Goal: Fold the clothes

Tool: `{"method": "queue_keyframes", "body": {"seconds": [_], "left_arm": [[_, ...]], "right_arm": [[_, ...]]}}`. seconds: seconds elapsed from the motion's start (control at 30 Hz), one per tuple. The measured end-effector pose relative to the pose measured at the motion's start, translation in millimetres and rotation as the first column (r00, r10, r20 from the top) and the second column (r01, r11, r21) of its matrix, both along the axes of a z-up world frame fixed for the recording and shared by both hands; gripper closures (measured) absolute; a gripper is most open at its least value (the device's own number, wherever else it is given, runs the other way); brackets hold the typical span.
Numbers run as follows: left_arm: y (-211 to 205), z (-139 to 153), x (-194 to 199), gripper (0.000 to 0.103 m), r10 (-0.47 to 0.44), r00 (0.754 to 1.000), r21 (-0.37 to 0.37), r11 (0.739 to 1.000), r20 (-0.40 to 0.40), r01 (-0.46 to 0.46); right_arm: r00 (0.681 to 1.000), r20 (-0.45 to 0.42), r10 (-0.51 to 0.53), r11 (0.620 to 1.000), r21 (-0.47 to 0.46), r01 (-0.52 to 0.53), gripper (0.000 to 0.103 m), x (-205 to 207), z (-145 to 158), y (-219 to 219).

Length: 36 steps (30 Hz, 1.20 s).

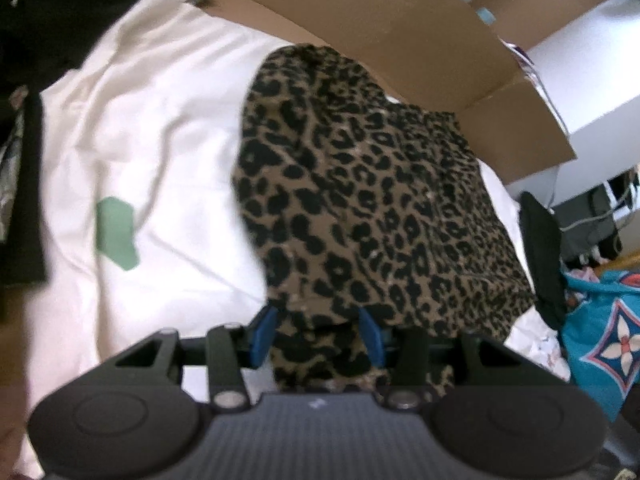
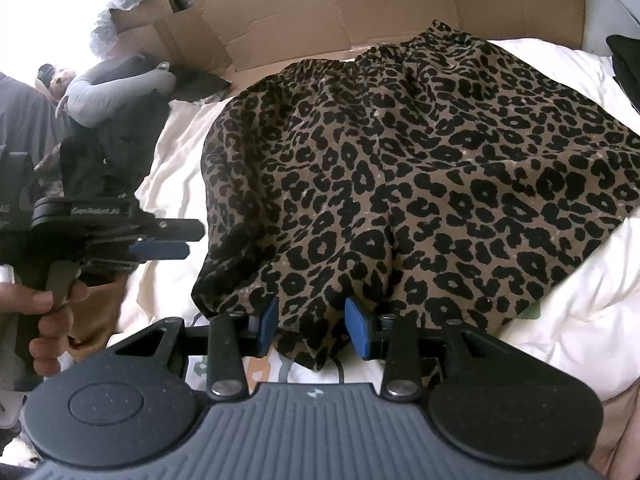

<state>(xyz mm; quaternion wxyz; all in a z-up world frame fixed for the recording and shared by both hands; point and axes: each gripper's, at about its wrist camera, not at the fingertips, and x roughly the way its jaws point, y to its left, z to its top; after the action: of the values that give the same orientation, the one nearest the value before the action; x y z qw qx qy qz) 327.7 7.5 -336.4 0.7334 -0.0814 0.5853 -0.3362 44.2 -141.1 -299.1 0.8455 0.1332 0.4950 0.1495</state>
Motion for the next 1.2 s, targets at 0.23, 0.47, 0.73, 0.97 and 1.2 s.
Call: {"method": "queue_keyframes", "body": {"seconds": [0.23,0.47,0.73,0.97,1.2], "left_arm": [[-6.6,-18.6,5.6,0.052,0.059,0.998,-0.008,0.998,-0.018,-0.059],[-16.7,-26.4,5.6,0.062,0.065,0.998,0.001,0.998,-0.021,-0.065],[-25.9,-29.2,1.0,0.079,0.046,0.999,0.044,0.998,-0.002,-0.046],[-14.9,-5.3,-3.7,0.090,0.039,0.998,0.047,0.998,0.043,-0.041],[8.2,22.5,2.5,0.092,0.056,0.994,0.046,0.997,0.091,-0.061]], "right_arm": [[1.000,-0.019,-0.005,1.000,0.003,0.005,0.059,-2.3,-5.1,2.4],[0.999,-0.042,-0.007,1.000,-0.008,0.007,0.059,-4.3,-10.2,0.5],[0.999,-0.051,-0.014,1.000,-0.004,0.014,0.059,-4.7,-12.9,0.1],[0.998,-0.056,-0.013,1.000,-0.006,0.013,0.059,-6.3,-14.9,-1.0],[0.998,-0.062,-0.010,1.000,-0.008,0.010,0.059,-7.1,-18.0,-0.8]]}}
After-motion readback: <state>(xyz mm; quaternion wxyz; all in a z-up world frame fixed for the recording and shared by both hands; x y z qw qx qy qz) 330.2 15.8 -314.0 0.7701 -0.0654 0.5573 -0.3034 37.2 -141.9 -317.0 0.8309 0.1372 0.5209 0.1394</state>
